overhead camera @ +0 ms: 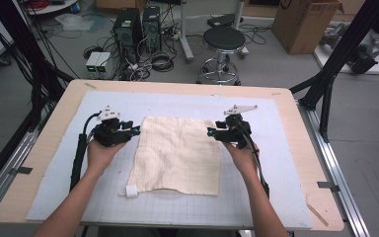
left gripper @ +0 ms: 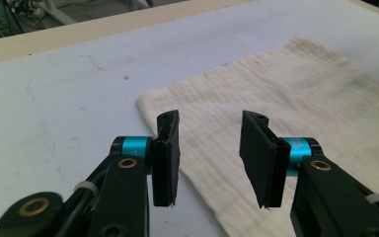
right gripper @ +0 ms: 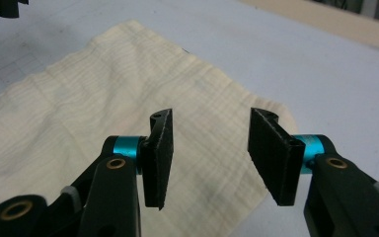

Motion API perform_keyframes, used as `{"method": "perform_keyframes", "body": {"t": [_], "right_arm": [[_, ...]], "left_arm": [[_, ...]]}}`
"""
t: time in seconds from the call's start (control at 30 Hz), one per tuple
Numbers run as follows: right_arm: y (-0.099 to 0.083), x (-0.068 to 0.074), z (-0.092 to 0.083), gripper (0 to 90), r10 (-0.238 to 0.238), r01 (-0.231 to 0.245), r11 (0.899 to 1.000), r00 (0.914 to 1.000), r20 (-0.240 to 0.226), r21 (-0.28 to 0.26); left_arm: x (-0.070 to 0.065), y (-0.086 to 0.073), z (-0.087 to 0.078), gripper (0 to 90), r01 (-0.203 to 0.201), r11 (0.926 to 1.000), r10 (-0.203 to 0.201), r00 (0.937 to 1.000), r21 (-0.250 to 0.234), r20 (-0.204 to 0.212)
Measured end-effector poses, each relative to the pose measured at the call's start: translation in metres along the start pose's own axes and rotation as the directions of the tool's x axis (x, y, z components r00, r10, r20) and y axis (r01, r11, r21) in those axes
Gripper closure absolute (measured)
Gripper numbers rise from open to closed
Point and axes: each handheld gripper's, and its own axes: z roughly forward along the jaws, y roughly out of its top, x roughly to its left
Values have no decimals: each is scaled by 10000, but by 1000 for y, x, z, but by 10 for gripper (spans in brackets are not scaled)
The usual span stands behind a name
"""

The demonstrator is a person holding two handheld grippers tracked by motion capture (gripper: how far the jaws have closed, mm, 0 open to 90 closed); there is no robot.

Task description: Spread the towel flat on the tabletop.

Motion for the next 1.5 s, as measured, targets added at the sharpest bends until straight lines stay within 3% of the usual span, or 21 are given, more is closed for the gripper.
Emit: {"method": "perform_keyframes", "body": {"t": [0.2, 0.3, 0.43, 0.5, 0.8, 0.9, 0.97, 1.07, 1.13, 1.27, 1.37, 1.5], "right_arm": [[-18, 19, -15, 481, -338, 327, 9992, 9983, -470, -240], [-29, 26, -20, 471, -486, 468, 9985, 9967, -645, -283], [-47, 37, -24, 464, -828, 827, 9966, 9921, -941, -50], [-54, 42, -25, 463, -1011, 1022, 9947, 9894, -1042, 60], [-87, 63, -31, 468, -1324, 1469, 9874, 9708, -1999, 592], [-96, 68, -34, 518, -1466, 1664, 9832, 9649, -2180, 753], [-101, 70, -33, 543, -1695, 1961, 9752, 9599, -2235, 1024], [-105, 72, -32, 578, -1864, 2149, 9697, 9582, -2171, 1160], [-105, 73, -32, 618, -2003, 2270, 9664, 9590, -2007, 1204], [-105, 72, -33, 756, -1954, 2238, 9666, 9588, -2062, 1247], [-104, 71, -33, 863, -1980, 2307, 9647, 9533, -2282, 1267], [-104, 70, -35, 884, -1909, 2265, 9647, 9528, -2361, 1340]], "left_arm": [[-13, -23, -20, 585, -59, 9999, 66, 9990, -158, 443], [-21, -32, -28, 567, -271, 9996, 277, 9980, -103, 569], [-31, -45, -38, 551, -443, 9989, 456, 9954, -174, 845], [-36, -52, -41, 538, -684, 9976, 678, 9937, 44, 892], [-57, -73, -52, 532, -1640, 9843, 1517, 9748, 649, 1635], [-60, -80, -53, 541, -1836, 9788, 1650, 9695, 910, 1812], [-61, -82, -51, 558, -1928, 9751, 1694, 9666, 1100, 1923], [-61, -85, -48, 593, -2120, 9653, 1741, 9577, 1525, 2293], [-64, -87, -46, 619, -2449, 9546, 2025, 9512, 1699, 2330], [-65, -87, -46, 711, -2454, 9544, 2038, 9517, 1701, 2295], [-65, -87, -47, 793, -2520, 9531, 2094, 9490, 1679, 2356], [-64, -87, -48, 866, -2474, 9535, 2026, 9490, 1721, 2414]]}}
